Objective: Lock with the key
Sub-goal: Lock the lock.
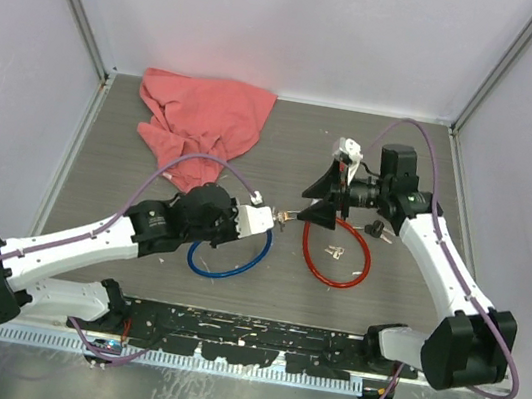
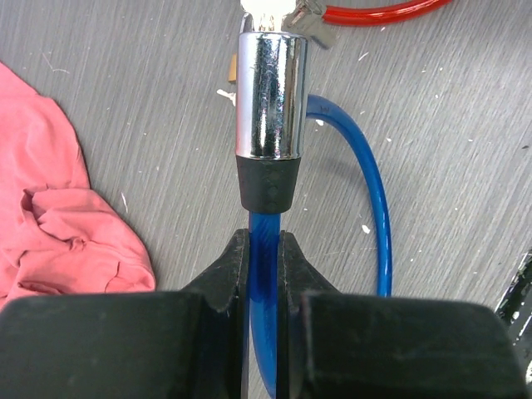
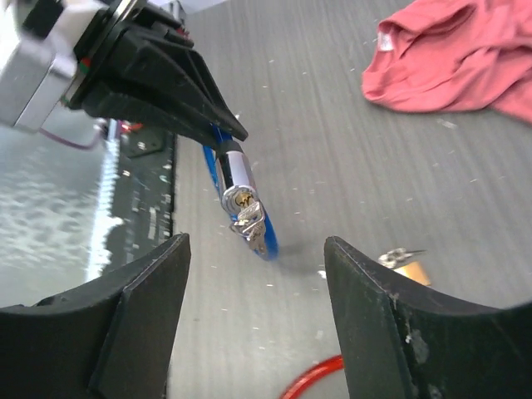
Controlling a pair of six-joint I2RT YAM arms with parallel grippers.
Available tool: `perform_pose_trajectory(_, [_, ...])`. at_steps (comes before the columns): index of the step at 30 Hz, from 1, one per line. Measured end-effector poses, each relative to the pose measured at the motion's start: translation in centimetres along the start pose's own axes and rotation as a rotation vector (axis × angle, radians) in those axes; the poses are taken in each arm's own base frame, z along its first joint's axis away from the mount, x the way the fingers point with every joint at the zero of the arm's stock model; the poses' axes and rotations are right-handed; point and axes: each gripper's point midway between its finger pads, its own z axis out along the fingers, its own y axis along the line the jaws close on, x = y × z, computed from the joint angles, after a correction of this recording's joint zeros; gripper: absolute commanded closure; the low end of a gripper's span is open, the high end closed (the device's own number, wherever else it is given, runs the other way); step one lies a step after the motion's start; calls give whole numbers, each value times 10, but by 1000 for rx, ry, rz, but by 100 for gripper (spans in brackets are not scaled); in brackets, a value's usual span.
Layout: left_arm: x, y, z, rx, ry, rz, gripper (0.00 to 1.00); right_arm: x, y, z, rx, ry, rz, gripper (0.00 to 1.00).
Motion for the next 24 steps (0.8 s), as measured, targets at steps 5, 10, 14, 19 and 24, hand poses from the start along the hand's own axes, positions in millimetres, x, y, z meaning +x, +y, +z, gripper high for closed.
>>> perform_pose_trajectory(5, [-3,-6,-1,7,-5,-11,100,9,-5,9,-22,-13,257,37])
perform_pose_trajectory(10, [-4,-11,-2,12,-5,-13,100,27,-1,15,-46,-4,431,46])
perform_pose_trajectory(14, [-5,-13,-2,14,-4,-14,100,28,3,19,-67,0,462,50])
perform_pose_trajectory(19, [-5,-15,-1,15,-2,-10,100,27,10,25,-96,9,458,54])
perform_pose_trajectory(24, [-6,-15,0,16,1,-8,100,31,14,31,-113,26,453,59])
